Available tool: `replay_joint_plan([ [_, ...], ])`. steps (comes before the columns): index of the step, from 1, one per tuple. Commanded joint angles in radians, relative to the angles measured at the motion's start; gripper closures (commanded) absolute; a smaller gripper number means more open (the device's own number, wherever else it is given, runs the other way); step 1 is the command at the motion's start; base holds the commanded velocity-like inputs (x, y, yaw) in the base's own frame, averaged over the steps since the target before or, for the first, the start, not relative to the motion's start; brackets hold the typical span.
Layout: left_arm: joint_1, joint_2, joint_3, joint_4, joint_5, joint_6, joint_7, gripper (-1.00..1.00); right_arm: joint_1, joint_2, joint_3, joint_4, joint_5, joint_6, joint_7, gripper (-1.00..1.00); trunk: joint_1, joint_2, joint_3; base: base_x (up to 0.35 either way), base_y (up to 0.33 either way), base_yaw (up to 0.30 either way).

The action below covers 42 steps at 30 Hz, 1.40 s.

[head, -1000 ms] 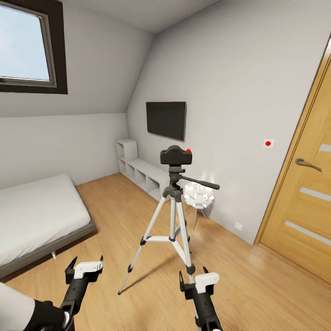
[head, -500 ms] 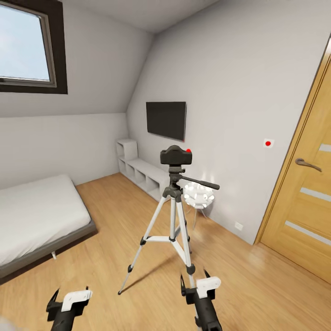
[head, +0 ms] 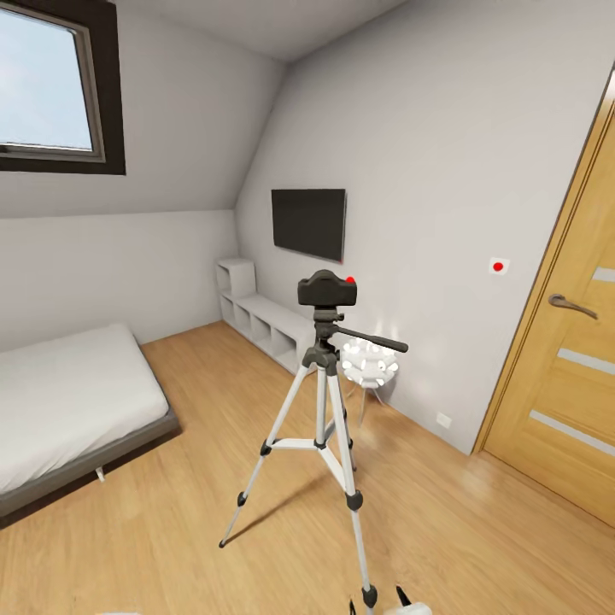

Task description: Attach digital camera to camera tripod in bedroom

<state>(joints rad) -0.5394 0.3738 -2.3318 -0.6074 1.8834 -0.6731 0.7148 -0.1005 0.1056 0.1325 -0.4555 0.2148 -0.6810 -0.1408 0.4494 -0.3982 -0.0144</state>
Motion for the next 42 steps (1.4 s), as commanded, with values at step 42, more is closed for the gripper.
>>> replay_joint_plan([
  [42, 0.002, -0.072, -0.004, -0.044, 0.071, 0.129, -0.054, -1.0, -0.001, -0.088, -0.041, 0.388, 0.006, -0.002, -0.006, -1.0, 0.001, -0.002, -0.001, 0.0, 0.0, 0.0],
])
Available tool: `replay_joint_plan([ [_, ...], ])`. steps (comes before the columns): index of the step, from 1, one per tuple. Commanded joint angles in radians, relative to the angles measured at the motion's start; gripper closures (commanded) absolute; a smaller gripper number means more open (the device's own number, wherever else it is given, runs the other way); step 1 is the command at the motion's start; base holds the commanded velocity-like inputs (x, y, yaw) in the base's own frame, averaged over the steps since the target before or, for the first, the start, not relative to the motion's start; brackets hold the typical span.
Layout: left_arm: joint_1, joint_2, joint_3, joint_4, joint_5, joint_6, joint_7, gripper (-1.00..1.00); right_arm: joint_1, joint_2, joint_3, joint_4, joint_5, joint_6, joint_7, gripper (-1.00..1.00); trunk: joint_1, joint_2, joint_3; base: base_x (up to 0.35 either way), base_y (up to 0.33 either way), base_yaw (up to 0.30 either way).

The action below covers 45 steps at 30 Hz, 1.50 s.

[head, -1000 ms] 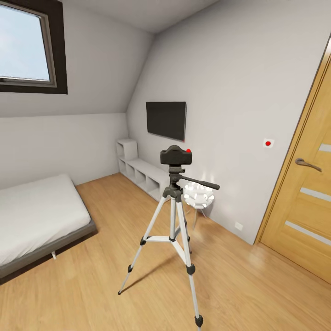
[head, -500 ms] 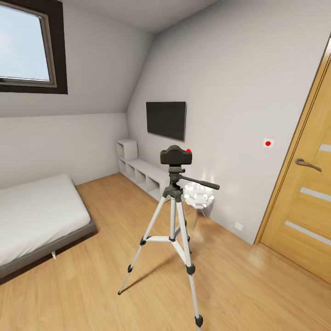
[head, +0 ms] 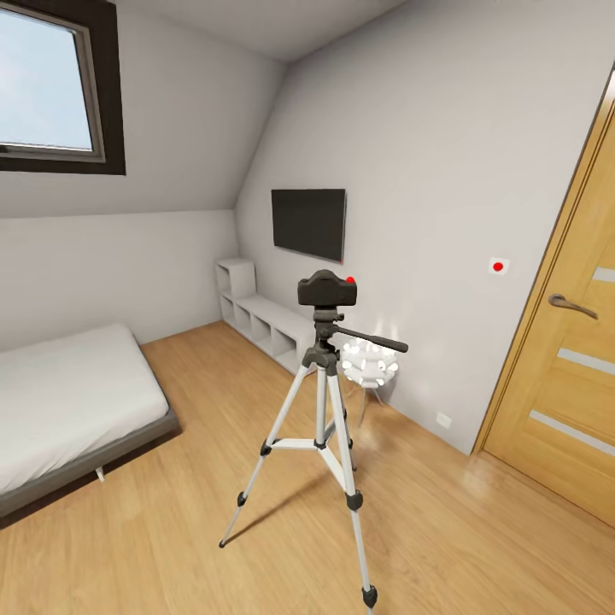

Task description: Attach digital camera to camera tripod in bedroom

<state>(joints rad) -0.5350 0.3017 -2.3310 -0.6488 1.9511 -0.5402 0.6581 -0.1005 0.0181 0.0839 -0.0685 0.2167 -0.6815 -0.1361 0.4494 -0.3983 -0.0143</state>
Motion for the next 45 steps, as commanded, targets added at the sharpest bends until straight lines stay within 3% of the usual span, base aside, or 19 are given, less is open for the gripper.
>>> replay_joint_plan([
  [1, -0.002, 0.0, -0.005, -0.003, 0.003, -0.004, 0.003, -1.0, -0.001, 0.0, 0.008, 0.001, 0.004, -0.001, -0.011, -1.0, 0.001, -0.002, -0.002, 0.0, 0.0, 0.0],
  [6, -0.002, -0.005, -0.005, 0.005, 0.003, -0.004, 0.003, -1.0, -0.001, -0.001, 0.007, 0.002, 0.004, -0.001, -0.012, -1.0, 0.001, -0.002, -0.002, 0.0, 0.0, 0.0],
  [7, -0.002, -0.027, -0.005, 0.033, 0.003, -0.005, 0.002, -1.0, -0.001, 0.001, 0.007, 0.003, 0.004, 0.003, -0.015, -1.0, 0.001, -0.002, -0.002, 0.0, 0.0, 0.0],
  [10, -0.002, -0.033, -0.005, 0.041, 0.003, -0.005, 0.002, -1.0, -0.001, 0.0, 0.007, 0.003, 0.006, 0.02, -0.015, -1.0, 0.001, -0.002, -0.002, 0.0, 0.0, 0.0],
  [26, -0.002, -0.04, -0.005, 0.027, 0.003, 0.004, 0.003, -1.0, -0.001, -0.005, 0.009, 0.035, 0.009, 0.024, -0.004, -1.0, 0.001, -0.002, -0.002, 0.0, 0.0, 0.0],
  [30, -0.002, -0.033, -0.006, -0.012, 0.003, 0.103, 0.002, -1.0, -0.001, -0.013, 0.005, 0.045, 0.008, 0.037, -0.014, -1.0, 0.001, -0.002, -0.002, 0.0, 0.0, 0.0],
  [34, 0.007, -0.017, -0.007, -0.034, 0.003, 0.207, 0.002, -1.0, -0.001, -0.056, 0.0, 0.047, -0.005, 0.042, -0.03, -1.0, 0.001, -0.002, -0.002, 0.0, 0.0, 0.0],
  [36, 0.034, -0.001, -0.007, -0.036, 0.003, 0.23, 0.002, -1.0, -0.001, -0.075, -0.018, 0.047, -0.036, 0.043, -0.033, -1.0, 0.001, -0.002, -0.002, 0.0, 0.0, 0.0],
  [39, 0.096, 0.02, -0.007, -0.021, 0.004, 0.248, 0.002, -1.0, -0.001, -0.104, -0.075, 0.047, -0.116, 0.043, -0.032, -1.0, 0.001, -0.002, -0.002, 0.0, 0.0, 0.0],
  [41, 0.186, 0.036, -0.007, 0.03, 0.005, 0.256, 0.0, -1.0, -0.001, -0.131, -0.11, 0.048, -0.165, 0.043, -0.028, -1.0, 0.001, -0.002, -0.002, 0.0, 0.0, 0.0],
  [43, 0.268, 0.037, -0.007, 0.077, 0.005, 0.26, -0.012, -1.0, -0.001, -0.138, -0.12, 0.048, -0.179, 0.044, -0.018, -1.0, 0.001, -0.002, -0.002, 0.0, 0.0, 0.0],
  [45, 0.351, 0.024, -0.008, 0.11, 0.004, 0.261, -0.077, -1.0, -0.001, -0.135, -0.123, 0.05, -0.186, 0.047, 0.01, -1.0, 0.001, -0.002, -0.002, 0.0, 0.0, 0.0],
])
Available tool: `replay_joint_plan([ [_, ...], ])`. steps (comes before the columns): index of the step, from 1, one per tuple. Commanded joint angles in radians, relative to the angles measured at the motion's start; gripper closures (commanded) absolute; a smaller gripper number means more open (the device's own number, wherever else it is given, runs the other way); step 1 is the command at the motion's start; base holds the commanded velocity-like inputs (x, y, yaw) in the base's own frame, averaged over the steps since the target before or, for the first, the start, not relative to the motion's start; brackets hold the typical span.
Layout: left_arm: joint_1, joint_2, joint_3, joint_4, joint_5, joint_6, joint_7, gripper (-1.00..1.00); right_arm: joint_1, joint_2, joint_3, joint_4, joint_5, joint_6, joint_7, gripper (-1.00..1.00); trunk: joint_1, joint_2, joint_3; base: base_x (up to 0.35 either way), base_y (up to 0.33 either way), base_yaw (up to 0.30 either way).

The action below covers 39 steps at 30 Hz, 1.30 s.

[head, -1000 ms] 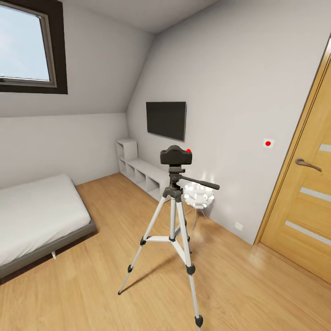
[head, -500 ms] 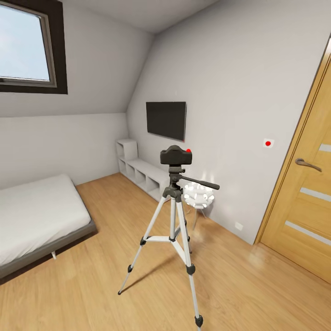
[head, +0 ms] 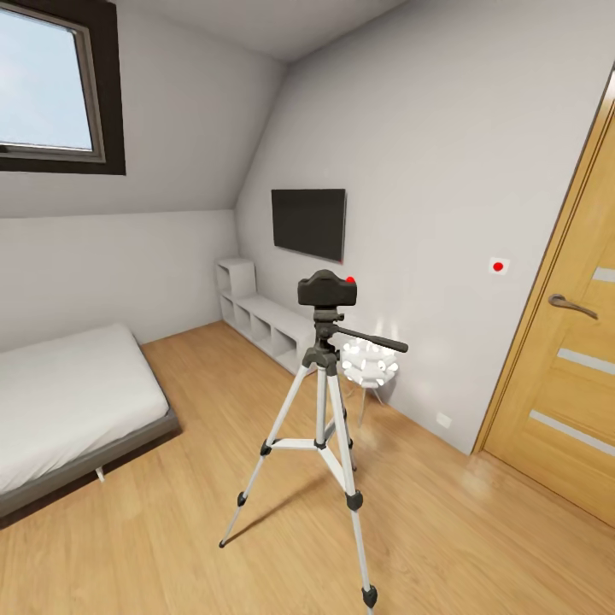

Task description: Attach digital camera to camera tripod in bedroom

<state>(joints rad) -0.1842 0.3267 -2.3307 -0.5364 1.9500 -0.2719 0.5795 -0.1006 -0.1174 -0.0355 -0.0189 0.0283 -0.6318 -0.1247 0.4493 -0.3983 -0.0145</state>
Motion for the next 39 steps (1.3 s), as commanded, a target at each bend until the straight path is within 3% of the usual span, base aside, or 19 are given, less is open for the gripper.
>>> replay_joint_plan([
  [1, 0.023, -0.005, -0.008, 0.007, 0.005, -0.008, -0.033, -1.0, -0.001, 0.005, -0.005, 0.001, 0.001, 0.005, 0.017, -1.0, 0.001, -0.002, -0.001, 0.0, 0.0, 0.0],
  [3, 0.053, -0.011, -0.005, 0.068, 0.005, -0.015, -0.087, -1.0, -0.001, 0.023, -0.005, 0.001, 0.001, 0.063, 0.074, -1.0, 0.001, -0.002, -0.001, 0.0, 0.0, 0.0],
  [5, 0.064, -0.055, 0.013, 0.207, 0.006, -0.02, -0.105, -1.0, -0.001, 0.037, -0.006, 0.0, 0.001, 0.143, 0.101, -1.0, 0.001, -0.002, -0.001, 0.0, 0.0, 0.0],
  [6, 0.065, -0.066, 0.019, 0.23, 0.006, -0.021, -0.107, -1.0, -0.001, 0.039, -0.006, 0.0, 0.001, 0.154, 0.103, -1.0, 0.001, -0.002, -0.001, 0.0, 0.0, 0.0],
  [8, 0.067, -0.111, 0.046, 0.298, 0.006, -0.022, -0.112, -1.0, -0.001, 0.043, -0.007, -0.002, 0.0, 0.178, 0.109, -1.0, 0.001, -0.002, -0.001, 0.0, 0.0, 0.0],
  [13, 0.069, -0.174, 0.066, 0.376, 0.005, -0.023, -0.119, -1.0, -0.001, 0.045, -0.007, -0.002, -0.001, 0.191, 0.112, -1.0, 0.001, -0.002, -0.001, 0.0, 0.0, 0.0],
  [15, 0.069, -0.186, 0.068, 0.391, 0.005, -0.023, -0.12, -1.0, -0.001, 0.045, -0.008, -0.002, -0.001, 0.192, 0.112, -1.0, 0.001, -0.002, -0.001, 0.0, 0.0, 0.0],
  [21, 0.069, -0.197, 0.069, 0.406, 0.004, -0.023, -0.121, -1.0, -0.001, 0.045, -0.009, -0.004, -0.001, 0.19, 0.112, -1.0, 0.001, -0.002, -0.001, 0.0, 0.0, 0.0],
  [39, 0.069, -0.198, 0.07, 0.408, 0.004, -0.023, -0.121, -1.0, -0.001, 0.045, -0.01, -0.004, -0.002, 0.188, 0.112, -1.0, 0.001, -0.002, -0.001, 0.0, 0.0, 0.0],
])
